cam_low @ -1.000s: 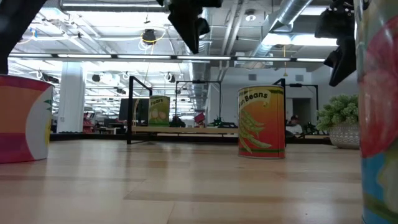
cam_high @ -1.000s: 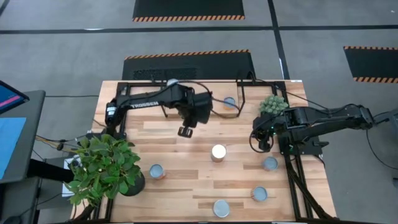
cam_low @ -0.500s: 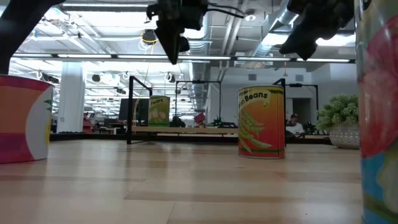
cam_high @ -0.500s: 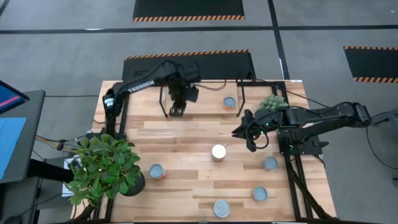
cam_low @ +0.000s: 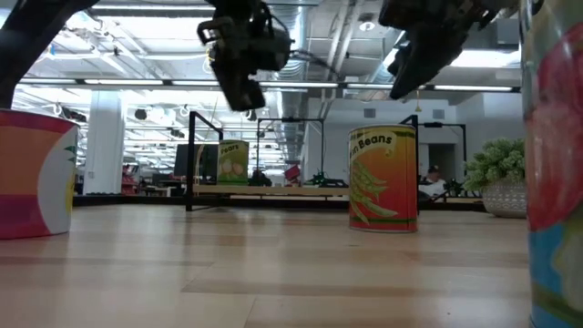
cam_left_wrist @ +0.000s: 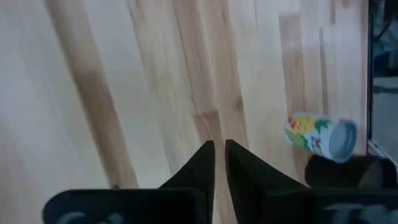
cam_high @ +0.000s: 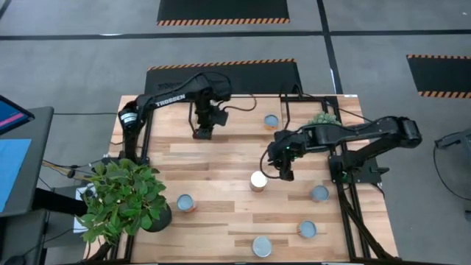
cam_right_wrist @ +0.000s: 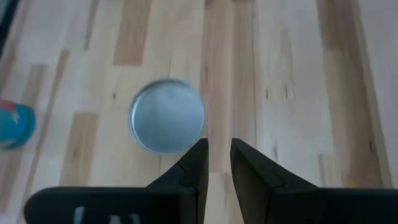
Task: Pick and place cans onto a shelf
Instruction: Put the canned green beans on the shelf
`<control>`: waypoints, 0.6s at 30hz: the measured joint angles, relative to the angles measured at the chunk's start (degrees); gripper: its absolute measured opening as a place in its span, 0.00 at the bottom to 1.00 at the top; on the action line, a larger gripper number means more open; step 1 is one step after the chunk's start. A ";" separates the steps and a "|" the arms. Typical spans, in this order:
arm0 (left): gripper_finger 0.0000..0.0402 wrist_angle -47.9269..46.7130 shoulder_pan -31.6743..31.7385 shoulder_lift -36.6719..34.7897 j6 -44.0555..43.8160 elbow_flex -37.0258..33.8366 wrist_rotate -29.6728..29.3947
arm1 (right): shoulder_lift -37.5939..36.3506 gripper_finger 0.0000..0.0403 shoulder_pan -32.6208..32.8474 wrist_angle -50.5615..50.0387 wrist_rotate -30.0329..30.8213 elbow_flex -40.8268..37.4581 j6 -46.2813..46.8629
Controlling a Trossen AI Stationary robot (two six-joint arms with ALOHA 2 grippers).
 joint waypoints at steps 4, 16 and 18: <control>0.01 -0.33 0.76 -5.25 -3.38 -4.76 -5.28 | 1.82 0.23 0.07 -2.94 0.00 3.23 0.02; 0.01 32.54 2.30 -31.47 -2.31 -22.82 3.60 | 2.16 0.23 -0.37 -1.04 0.20 4.94 -0.02; 0.01 39.37 2.73 -35.14 -5.42 -29.20 1.68 | 2.16 0.23 -0.37 -0.70 0.20 4.94 -0.64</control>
